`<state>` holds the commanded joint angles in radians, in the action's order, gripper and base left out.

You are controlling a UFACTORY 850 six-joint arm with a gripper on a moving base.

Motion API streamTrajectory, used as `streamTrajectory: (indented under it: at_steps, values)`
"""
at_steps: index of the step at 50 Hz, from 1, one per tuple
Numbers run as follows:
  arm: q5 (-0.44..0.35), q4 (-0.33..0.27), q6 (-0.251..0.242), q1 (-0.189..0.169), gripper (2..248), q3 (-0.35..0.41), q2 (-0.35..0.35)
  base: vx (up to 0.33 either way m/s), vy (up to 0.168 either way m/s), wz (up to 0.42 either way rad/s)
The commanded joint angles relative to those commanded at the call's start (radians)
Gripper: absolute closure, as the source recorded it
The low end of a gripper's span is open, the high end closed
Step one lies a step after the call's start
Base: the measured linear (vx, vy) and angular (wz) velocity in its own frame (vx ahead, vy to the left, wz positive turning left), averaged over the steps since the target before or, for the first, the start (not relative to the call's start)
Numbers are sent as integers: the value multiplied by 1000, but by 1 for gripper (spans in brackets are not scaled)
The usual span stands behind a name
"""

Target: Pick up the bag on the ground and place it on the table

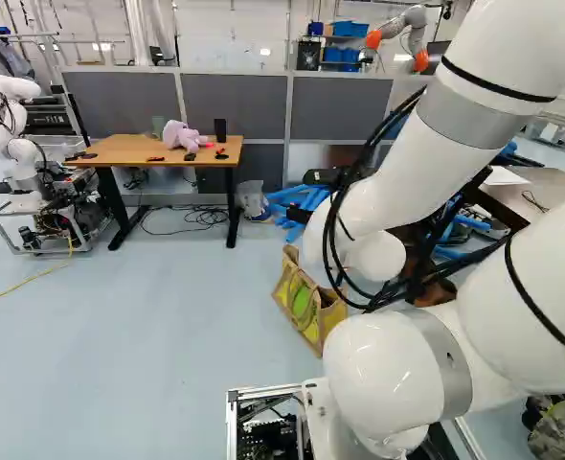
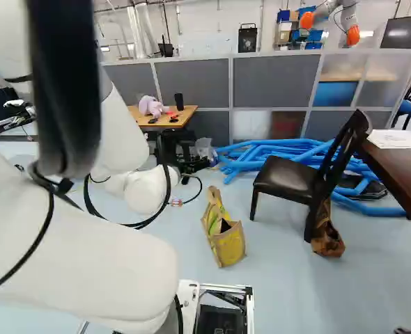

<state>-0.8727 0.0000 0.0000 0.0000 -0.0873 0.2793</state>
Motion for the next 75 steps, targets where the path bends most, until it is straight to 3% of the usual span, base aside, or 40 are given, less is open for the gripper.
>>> streamTrajectory:
  at_steps: [25,75]
  values:
    - [0,0,0,0,3,0,0,91,0,-11]
    - [0,0,0,0,3,-120,-136,7,0,-1]
